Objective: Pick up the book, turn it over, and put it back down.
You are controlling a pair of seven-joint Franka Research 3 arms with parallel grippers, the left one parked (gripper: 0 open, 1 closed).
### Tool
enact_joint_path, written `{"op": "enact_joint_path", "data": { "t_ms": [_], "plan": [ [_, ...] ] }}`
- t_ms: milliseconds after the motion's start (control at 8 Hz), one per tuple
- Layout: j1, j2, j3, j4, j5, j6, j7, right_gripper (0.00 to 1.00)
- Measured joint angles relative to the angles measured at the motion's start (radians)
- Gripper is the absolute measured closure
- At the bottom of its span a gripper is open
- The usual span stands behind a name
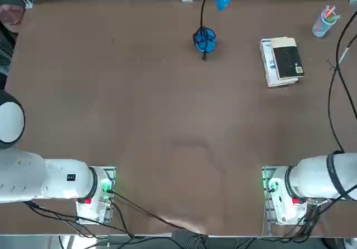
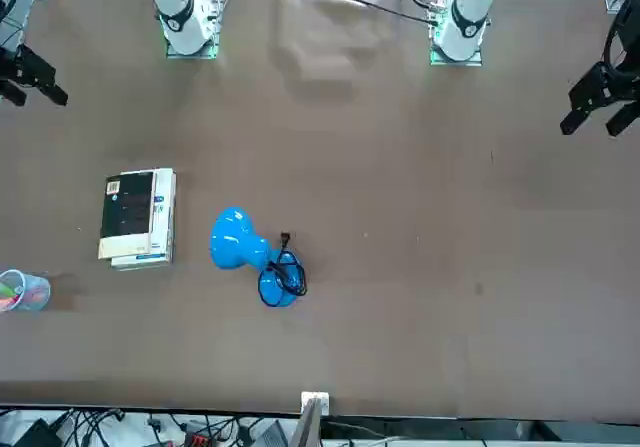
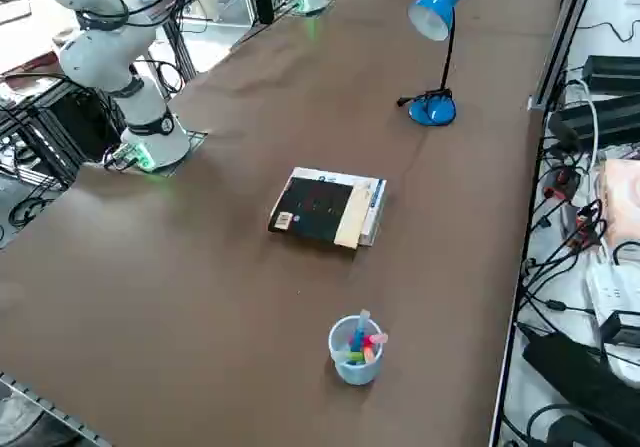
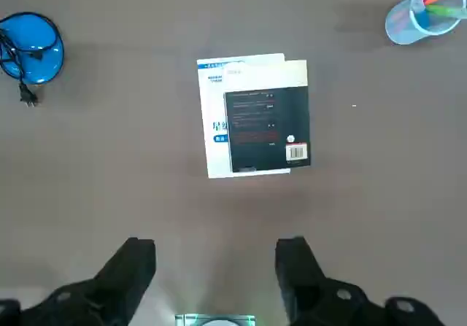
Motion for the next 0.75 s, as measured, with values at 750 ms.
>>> {"op": "enact_joint_path", "data": {
  "t_ms": [750],
  "plan": [
    [-0.01, 0.026, -0.014, -0.001, 0.006, 0.002, 0.0, 0.0]
  ]
}}
